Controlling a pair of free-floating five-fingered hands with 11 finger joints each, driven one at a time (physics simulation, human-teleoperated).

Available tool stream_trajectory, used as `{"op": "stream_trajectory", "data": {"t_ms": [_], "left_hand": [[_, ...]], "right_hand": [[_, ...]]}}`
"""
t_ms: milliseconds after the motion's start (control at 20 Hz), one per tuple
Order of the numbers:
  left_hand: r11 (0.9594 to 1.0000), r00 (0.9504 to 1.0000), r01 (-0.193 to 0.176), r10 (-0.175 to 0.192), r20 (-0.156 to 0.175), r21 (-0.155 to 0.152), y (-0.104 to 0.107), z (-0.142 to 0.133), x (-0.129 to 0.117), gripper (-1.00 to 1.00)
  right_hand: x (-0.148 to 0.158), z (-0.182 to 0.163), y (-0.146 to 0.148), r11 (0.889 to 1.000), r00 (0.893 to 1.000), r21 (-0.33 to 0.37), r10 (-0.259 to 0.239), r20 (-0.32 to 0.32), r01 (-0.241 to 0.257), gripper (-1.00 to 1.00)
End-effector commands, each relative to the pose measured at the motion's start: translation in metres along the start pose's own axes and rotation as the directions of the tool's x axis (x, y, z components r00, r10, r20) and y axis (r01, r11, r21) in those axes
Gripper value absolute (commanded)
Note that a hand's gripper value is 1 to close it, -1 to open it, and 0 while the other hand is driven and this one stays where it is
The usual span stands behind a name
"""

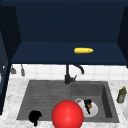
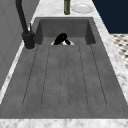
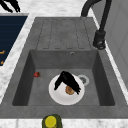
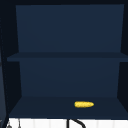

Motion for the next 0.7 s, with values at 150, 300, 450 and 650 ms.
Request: {"op": "stream_trajectory", "data": {"t_ms": [150, 300, 450, 650], "left_hand": [[1.0000, 1.0000, 0.000, 0.000, 0.000, 0.000, 0.000, 0.000, 0.000, 0.00], [1.0000, 1.0000, 0.000, 0.000, 0.000, 0.000, 0.000, 0.000, 0.000, 0.00], [1.0000, 1.0000, 0.000, 0.000, 0.000, 0.000, 0.000, 0.000, 0.000, 0.00], [1.0000, 1.0000, 0.000, 0.000, 0.000, 0.000, 0.000, 0.000, 0.000, 0.00]], "right_hand": [[0.021, -0.003, 0.029, 0.994, 0.995, -0.099, -0.050, -0.088, 0.041, 1.00], [0.021, -0.001, 0.024, 0.982, 0.992, -0.191, -0.014, -0.124, -0.010, 1.00], [0.015, 0.005, 0.008, 0.975, 0.995, -0.219, 0.025, -0.101, -0.047, 1.00], [0.012, 0.005, -0.012, 0.970, 0.995, -0.239, 0.016, -0.102, -0.040, 1.00]]}}
